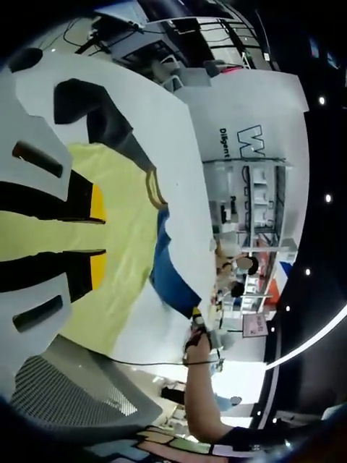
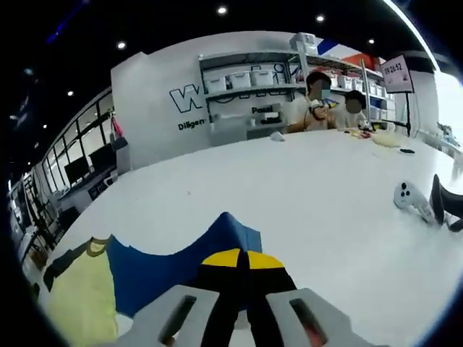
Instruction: Fold the garment on the visible template until the final outline fits inside the template.
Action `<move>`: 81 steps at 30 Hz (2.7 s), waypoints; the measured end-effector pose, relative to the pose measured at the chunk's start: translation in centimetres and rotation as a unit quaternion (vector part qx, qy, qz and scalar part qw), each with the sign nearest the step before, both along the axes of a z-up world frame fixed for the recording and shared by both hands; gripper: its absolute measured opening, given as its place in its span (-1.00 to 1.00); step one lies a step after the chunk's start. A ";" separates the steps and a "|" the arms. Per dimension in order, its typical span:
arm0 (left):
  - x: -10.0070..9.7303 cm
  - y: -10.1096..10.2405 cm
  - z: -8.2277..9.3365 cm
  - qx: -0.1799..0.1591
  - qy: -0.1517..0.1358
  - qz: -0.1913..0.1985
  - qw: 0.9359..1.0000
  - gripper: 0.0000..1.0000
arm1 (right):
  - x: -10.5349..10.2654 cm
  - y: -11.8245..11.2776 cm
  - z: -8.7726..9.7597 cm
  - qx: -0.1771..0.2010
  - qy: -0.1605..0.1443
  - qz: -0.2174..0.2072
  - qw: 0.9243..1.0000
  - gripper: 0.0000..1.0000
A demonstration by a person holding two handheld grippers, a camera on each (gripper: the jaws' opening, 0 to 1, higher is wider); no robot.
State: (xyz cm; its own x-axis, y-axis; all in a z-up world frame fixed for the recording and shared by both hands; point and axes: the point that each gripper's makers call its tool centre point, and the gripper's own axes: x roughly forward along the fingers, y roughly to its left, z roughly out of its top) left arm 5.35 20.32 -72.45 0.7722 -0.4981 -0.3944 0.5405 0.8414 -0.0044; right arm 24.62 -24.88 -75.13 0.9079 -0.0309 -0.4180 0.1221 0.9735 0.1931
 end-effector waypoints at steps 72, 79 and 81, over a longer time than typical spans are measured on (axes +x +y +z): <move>-0.3 2.2 1.3 -0.019 -0.016 -0.003 1.000 -0.77 | 0.1 27.3 9.8 0.138 -0.090 0.196 0.967 -1.00; -0.5 2.2 1.4 -0.020 -0.016 -0.007 1.000 -0.76 | 0.5 31.0 10.2 0.140 -0.095 0.226 0.959 -1.00; -0.5 2.2 1.4 -0.020 -0.016 -0.007 1.000 -0.76 | 0.5 32.0 10.3 0.141 -0.096 0.232 0.958 -1.00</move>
